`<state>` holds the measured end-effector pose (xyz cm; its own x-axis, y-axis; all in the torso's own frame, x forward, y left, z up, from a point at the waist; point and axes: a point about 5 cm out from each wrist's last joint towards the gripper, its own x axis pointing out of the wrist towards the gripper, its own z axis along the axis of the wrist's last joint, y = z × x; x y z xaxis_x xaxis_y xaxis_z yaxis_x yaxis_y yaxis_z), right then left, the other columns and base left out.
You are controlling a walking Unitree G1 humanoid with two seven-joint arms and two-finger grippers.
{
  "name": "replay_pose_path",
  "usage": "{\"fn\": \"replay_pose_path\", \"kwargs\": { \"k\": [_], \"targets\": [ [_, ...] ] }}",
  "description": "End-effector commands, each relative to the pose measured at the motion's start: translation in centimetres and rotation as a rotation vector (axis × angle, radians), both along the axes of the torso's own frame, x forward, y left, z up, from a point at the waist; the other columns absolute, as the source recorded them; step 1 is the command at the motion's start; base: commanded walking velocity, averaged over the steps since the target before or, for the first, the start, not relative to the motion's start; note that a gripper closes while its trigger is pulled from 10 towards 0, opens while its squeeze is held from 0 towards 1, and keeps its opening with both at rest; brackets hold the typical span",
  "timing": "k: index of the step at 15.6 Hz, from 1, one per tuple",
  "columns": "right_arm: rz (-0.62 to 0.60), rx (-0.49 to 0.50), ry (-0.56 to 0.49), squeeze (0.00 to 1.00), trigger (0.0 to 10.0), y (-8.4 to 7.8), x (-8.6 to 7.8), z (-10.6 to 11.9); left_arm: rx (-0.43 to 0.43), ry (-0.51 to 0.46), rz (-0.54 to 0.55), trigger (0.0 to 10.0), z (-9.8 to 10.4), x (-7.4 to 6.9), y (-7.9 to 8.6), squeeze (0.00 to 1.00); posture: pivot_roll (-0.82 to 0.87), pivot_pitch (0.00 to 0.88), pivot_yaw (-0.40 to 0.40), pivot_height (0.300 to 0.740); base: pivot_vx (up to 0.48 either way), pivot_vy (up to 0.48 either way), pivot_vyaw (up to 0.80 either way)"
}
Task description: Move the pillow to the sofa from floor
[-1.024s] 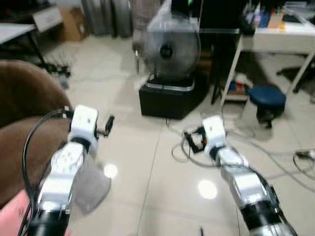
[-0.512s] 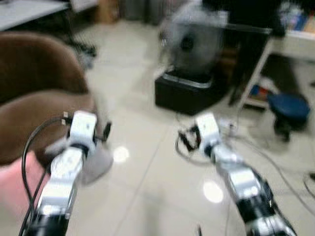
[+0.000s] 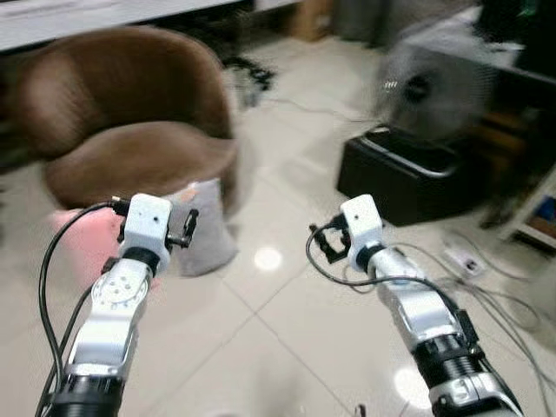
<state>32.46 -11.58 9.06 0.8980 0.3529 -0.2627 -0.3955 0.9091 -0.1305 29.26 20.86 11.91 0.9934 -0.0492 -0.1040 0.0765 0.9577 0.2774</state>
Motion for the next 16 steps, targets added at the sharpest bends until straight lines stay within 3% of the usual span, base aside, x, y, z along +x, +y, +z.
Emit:
{"fn": "replay_pose_path", "kwargs": {
  "k": [1,2,5,8,16],
  "targets": [
    [-0.028,-0.007,0.002,0.0,10.0,-0.9,0.2,-0.1,0.007,-0.007,-0.017,10.0,0.1,0.1,-0.6,0.0,0.04,0.0,0.046,0.74,0.0,-0.48,0.8],
    [-0.025,-0.006,0.001,0.0,10.0,-0.8,0.2,-0.1,0.009,-0.008,-0.019,10.0,0.2,0.1,-0.6,0.0,0.04,0.0,0.045,0.74,0.0,-0.48,0.8],
    [-0.022,0.0,0.007,0.0,10.0,-0.6,0.2,-0.2,-0.025,-0.014,-0.011,10.0,0.3,0.1,-0.7,0.0,0.05,0.0,0.039,0.74,0.0,0.16,0.72],
    [-0.09,0.036,0.031,0.0,10.0,-1.5,0.1,-0.5,-0.026,-0.012,-0.007,10.0,0.2,-0.1,-0.5,0.0,0.05,0.0,0.035,0.74,0.0,0.48,0.0],
    [-0.139,0.104,0.023,0.0,10.0,-1.8,-0.4,-0.1,-0.06,-0.021,-0.022,10.0,0.3,0.1,-0.6,0.0,0.04,0.0,0.039,0.74,0.0,0.0,-0.07]
  ]
}}
